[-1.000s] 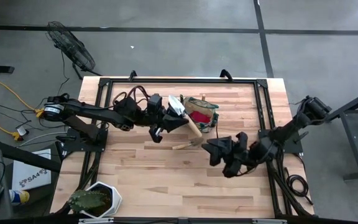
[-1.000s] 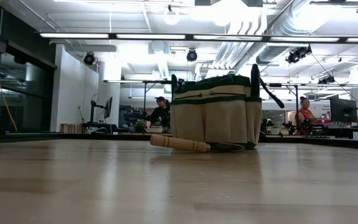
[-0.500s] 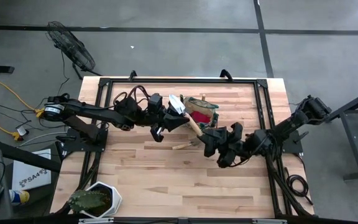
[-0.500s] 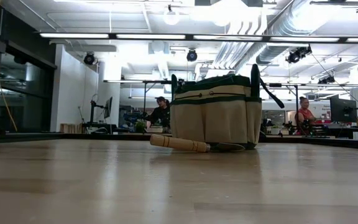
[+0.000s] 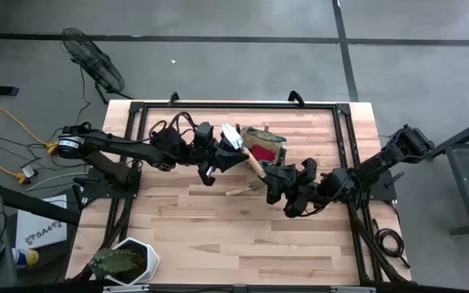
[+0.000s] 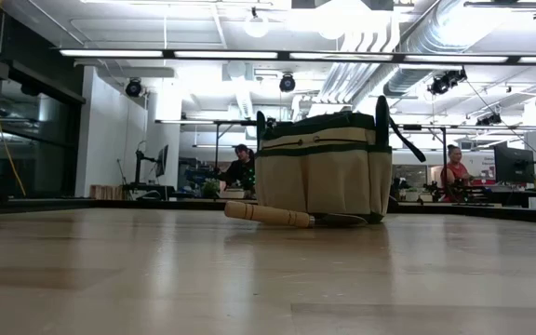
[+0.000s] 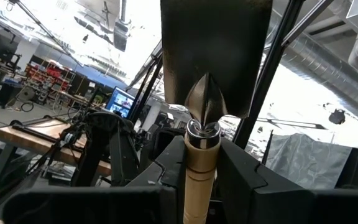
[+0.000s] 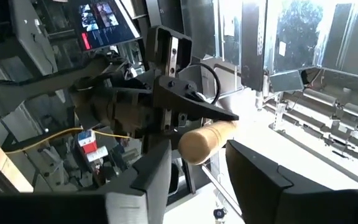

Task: Pick & Place Garden tools in Gardening bag
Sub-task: Put the left brown trowel into the gardening bag

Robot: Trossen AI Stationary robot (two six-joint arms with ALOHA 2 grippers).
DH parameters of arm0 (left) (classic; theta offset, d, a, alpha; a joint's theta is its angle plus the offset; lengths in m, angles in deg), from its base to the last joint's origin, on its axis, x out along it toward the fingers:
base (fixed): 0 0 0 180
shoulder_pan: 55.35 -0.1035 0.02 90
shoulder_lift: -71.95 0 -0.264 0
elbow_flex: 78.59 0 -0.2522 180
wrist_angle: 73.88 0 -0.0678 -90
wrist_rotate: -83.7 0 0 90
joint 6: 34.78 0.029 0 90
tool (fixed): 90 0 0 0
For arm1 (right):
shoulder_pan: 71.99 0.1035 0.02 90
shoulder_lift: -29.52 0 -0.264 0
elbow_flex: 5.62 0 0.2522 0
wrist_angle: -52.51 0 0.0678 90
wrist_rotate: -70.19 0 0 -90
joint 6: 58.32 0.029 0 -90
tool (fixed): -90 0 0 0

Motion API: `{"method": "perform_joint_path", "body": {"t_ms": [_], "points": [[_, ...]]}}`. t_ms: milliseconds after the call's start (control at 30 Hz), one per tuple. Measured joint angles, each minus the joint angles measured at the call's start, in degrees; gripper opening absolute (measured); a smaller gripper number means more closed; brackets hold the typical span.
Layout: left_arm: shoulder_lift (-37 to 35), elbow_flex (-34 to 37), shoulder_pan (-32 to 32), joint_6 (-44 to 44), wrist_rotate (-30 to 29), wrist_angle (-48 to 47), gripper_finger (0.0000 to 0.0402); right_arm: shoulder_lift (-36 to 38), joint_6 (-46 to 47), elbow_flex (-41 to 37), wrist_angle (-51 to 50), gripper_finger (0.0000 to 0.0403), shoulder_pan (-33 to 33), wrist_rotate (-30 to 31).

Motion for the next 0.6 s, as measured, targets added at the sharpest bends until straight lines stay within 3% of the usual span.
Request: {"method": "perform_joint_path", "body": {"t_ms": [333, 600], "points": [[0.04, 0.0, 0.0, -0.04, -0.72, -0.8, 0.0056, 0.0, -0.01, 0.0, -0.5, 0.0093, -0.54, 0.14], [0.02, 0.0, 0.0, -0.07, -0.8, -0.94, 0.0056, 0.0, -0.01, 0.0, -0.46, 0.0086, -0.53, -0.04]]}}
